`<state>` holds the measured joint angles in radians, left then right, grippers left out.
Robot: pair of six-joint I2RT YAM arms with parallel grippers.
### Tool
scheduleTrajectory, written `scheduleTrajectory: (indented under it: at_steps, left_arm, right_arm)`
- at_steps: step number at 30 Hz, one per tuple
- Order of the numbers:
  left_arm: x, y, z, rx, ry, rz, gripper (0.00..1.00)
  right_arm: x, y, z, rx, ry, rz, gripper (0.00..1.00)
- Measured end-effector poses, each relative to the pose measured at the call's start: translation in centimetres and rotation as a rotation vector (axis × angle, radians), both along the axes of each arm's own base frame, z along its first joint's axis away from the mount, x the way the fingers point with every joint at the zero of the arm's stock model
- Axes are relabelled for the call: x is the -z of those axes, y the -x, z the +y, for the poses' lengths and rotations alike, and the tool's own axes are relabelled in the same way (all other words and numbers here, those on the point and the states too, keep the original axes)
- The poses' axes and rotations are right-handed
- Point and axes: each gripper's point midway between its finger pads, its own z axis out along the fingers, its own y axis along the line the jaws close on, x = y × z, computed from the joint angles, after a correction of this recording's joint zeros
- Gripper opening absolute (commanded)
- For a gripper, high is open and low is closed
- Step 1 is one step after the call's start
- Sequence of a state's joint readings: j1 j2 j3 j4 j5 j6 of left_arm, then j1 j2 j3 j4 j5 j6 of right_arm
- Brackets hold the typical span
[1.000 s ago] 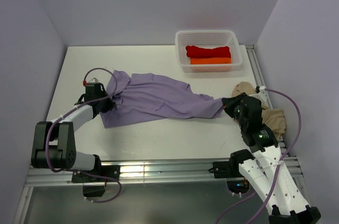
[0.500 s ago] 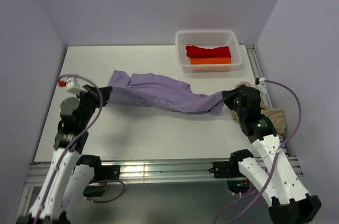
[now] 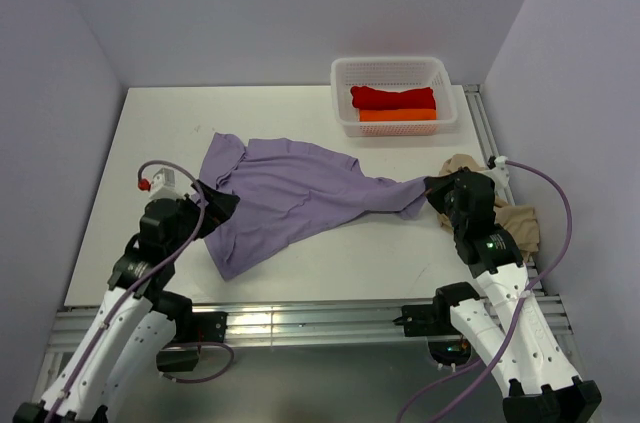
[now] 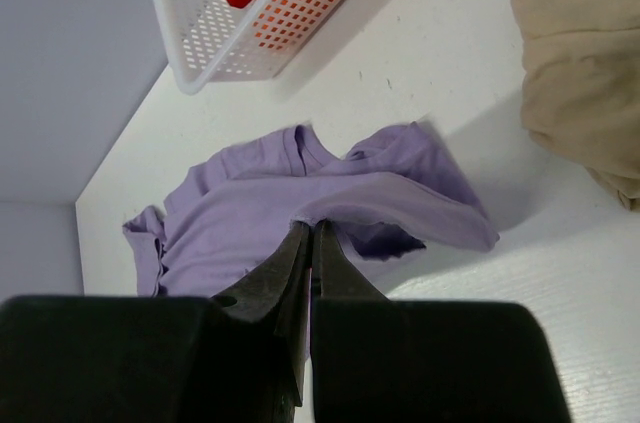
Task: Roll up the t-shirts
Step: Flatten the tshirt
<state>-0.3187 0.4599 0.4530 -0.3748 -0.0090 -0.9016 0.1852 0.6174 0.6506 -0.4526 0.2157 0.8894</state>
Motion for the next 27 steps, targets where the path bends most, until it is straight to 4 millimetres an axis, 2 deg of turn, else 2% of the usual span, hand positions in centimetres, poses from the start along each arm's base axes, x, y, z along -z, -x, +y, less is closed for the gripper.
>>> scheduleTrajectory:
  at_steps: [3,6,8,12,14,21,24,27]
  left_arm:
    - [0.9,-1.5,0.5,-0.038,-0.068,0.075,0.99]
    - [2.7,-2.5,0.7,-0.048,-0.13,0.156,0.99]
    - [4.3,-2.5,0.7,-0.042,-0.156,0.212,0.99]
    - [5.2,-2.4,0.3,-0.017,-0.151,0.237,0.99]
    - [5.8,-2.2,0.1,-0.006,-0.144,0.24,0.96]
    - [9.2,-1.4,0.1,0.009,-0.165,0.325,0.92]
    - [10.7,-1.9,0.6,-0.022,-0.199,0.362,0.87]
    - [12.0,-2.7,1.1,-0.049,-0.239,0.386,0.79]
  right_arm:
    - [0.0,0.0,0.0,0.0,0.0,0.0,0.0]
    - [0.1,0.1,0.0,-0.004,-0.001,0.0,0.0]
    - [0.1,0.1,0.1,-0.008,0.001,0.001,0.0]
    - [0.3,0.1,0.1,-0.014,0.015,0.006,0.0]
    - [0.4,0.0,0.0,-0.015,0.021,0.011,0.0]
    - [1.9,-0.9,0.1,-0.021,0.045,0.065,0.0]
    - [2.6,-1.3,0.2,-0.023,0.051,0.091,0.0]
    - [2.5,-1.5,0.2,-0.023,0.051,0.084,0.0]
